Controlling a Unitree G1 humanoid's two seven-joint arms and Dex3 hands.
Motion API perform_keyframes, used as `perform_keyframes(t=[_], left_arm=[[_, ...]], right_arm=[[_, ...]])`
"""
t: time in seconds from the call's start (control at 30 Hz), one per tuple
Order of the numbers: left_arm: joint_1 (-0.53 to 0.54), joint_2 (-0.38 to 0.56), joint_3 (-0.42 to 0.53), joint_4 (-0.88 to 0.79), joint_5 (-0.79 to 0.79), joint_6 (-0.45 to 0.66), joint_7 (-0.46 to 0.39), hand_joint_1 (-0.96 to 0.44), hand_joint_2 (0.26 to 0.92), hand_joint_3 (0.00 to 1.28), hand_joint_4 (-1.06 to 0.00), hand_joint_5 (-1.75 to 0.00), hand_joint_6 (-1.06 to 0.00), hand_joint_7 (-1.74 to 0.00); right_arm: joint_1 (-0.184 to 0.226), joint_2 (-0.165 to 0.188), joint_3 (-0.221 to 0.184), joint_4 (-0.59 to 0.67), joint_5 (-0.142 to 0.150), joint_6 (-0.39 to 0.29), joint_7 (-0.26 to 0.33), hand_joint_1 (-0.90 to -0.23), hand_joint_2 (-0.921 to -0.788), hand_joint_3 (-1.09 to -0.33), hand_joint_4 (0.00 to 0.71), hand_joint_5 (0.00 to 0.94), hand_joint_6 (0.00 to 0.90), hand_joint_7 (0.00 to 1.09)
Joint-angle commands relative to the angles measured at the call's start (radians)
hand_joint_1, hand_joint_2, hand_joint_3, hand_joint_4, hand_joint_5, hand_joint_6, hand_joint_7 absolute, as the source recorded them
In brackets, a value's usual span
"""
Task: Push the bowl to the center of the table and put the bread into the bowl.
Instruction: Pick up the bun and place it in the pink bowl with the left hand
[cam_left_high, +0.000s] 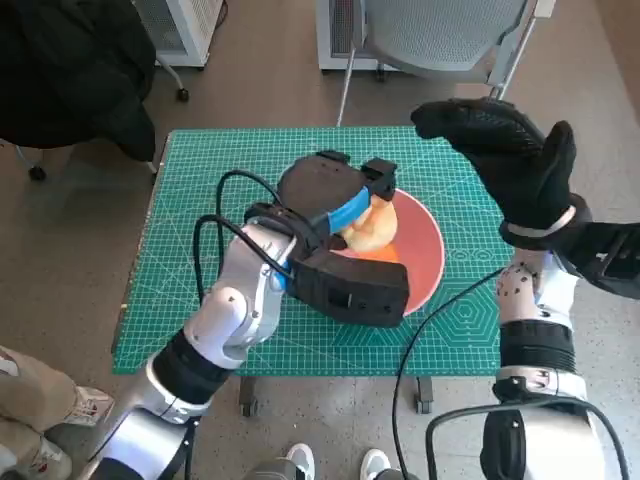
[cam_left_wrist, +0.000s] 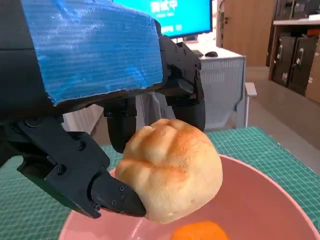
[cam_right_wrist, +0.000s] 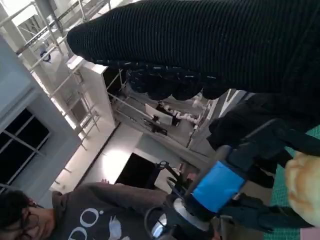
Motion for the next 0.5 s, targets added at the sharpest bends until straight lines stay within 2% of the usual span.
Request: perform_keyframes(t=[0.03,0.07,0.13,0.17,0.2,0.23,0.3,0.4,0.5], left_arm=[[-0.011,-0.015,0.014,0.023,-0.036,-0.016,-0.002,0.00,0.920,0.15,-0.64,-1.33,-0.51,-1.17],[-0.009,-0.019,0.021,0.030,-0.055,-0.015,-0.012,0.00,0.915,0.15,-0.63,-1.36,-0.54,-1.13],[-0.008,-0.024,0.033,0.039,-0.086,-0.004,-0.041,0.00,0.918,0.19,-0.56,-1.37,-0.51,-1.24],[-0.008,-0.024,0.036,0.040,-0.098,0.004,-0.057,-0.01,0.885,0.19,-0.43,-1.16,-0.38,-1.07],[-0.011,-0.023,0.036,0.042,-0.104,0.016,-0.080,-0.02,0.867,0.18,-0.38,-0.98,-0.32,-0.93],[-0.013,-0.022,0.034,0.043,-0.108,0.025,-0.096,-0.05,0.858,0.18,-0.31,-0.84,-0.26,-0.85],[-0.022,-0.013,0.021,0.050,-0.102,0.041,-0.133,-0.17,0.847,0.12,-0.15,-0.39,-0.12,-0.61],[-0.031,-0.002,0.007,0.058,-0.089,0.041,-0.155,-0.37,0.841,0.08,-0.05,-0.13,-0.04,-0.43],[-0.033,0.012,-0.001,0.066,-0.081,0.019,-0.153,-0.48,0.847,0.06,-0.02,-0.05,-0.02,-0.36]], right_arm=[[0.037,-0.004,0.006,-0.004,-0.013,0.008,-0.018,-0.680,-0.921,-0.696,0.191,0.002,0.258,0.00],[0.038,-0.004,0.007,-0.006,-0.014,0.008,-0.022,-0.680,-0.921,-0.697,0.191,0.002,0.258,0.00],[0.041,-0.004,0.008,-0.011,-0.015,0.007,-0.029,-0.681,-0.921,-0.697,0.193,0.003,0.258,0.00],[0.042,-0.004,0.009,-0.013,-0.016,0.008,-0.032,-0.680,-0.921,-0.697,0.194,0.004,0.258,0.00],[0.044,-0.004,0.010,-0.017,-0.016,0.009,-0.035,-0.680,-0.921,-0.696,0.195,0.004,0.257,0.00],[0.045,-0.004,0.012,-0.019,-0.016,0.009,-0.037,-0.681,-0.921,-0.696,0.196,0.005,0.257,0.00],[0.048,-0.004,0.014,-0.025,-0.016,0.010,-0.043,-0.681,-0.921,-0.694,0.197,0.005,0.257,0.00],[0.050,-0.004,0.017,-0.030,-0.016,0.012,-0.049,-0.683,-0.921,-0.693,0.197,0.004,0.256,0.00],[0.052,-0.004,0.020,-0.034,-0.014,0.016,-0.052,-0.685,-0.921,-0.692,0.197,0.004,0.256,0.00]])
